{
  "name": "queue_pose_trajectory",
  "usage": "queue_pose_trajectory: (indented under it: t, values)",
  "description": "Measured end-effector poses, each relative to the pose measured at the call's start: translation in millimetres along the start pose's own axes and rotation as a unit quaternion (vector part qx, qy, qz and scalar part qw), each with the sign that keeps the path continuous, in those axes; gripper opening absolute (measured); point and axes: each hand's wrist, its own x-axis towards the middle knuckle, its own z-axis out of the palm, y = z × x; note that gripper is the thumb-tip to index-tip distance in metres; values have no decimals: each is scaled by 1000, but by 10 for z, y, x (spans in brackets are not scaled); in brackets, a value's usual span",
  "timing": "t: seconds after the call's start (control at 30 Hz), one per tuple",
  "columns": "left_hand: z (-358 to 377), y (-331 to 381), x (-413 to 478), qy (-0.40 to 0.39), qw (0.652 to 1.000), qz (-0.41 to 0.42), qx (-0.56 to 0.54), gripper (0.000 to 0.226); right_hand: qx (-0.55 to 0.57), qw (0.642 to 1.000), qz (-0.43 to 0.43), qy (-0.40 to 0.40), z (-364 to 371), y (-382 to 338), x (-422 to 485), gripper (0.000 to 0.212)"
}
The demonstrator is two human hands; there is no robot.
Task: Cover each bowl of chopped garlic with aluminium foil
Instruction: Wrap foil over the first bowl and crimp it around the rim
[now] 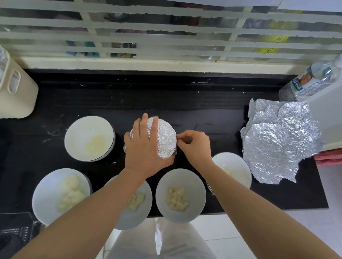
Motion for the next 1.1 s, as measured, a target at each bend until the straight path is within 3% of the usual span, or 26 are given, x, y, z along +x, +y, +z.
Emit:
queue_pose_trajectory:
  t: [0.27,0.47,0.67,0.73,0.9,1.1]
  values:
    - [15,-4,-2,-3,1000,-6,5,113,127,990,49,-38,-5,26,-175,40]
    - [19,19,77,-7,998,-58,-8,117,181,979,56,-78,-5,-34,-115,34]
    - [-76,-14,68,-48,996,-68,-32,135,167,982,32,-84,15,0,-60,34]
    - [-113,-77,56,-31,999,-37,-11,131,158,984,18,-82,18,24,-46,33]
    - [-118,-114,176,-37,989,143,27,102,128,989,-8,-72,6,2,-37,32]
    - [9,-125,183,-34,986,147,72,84,79,995,-26,-55,15,0,-44,24]
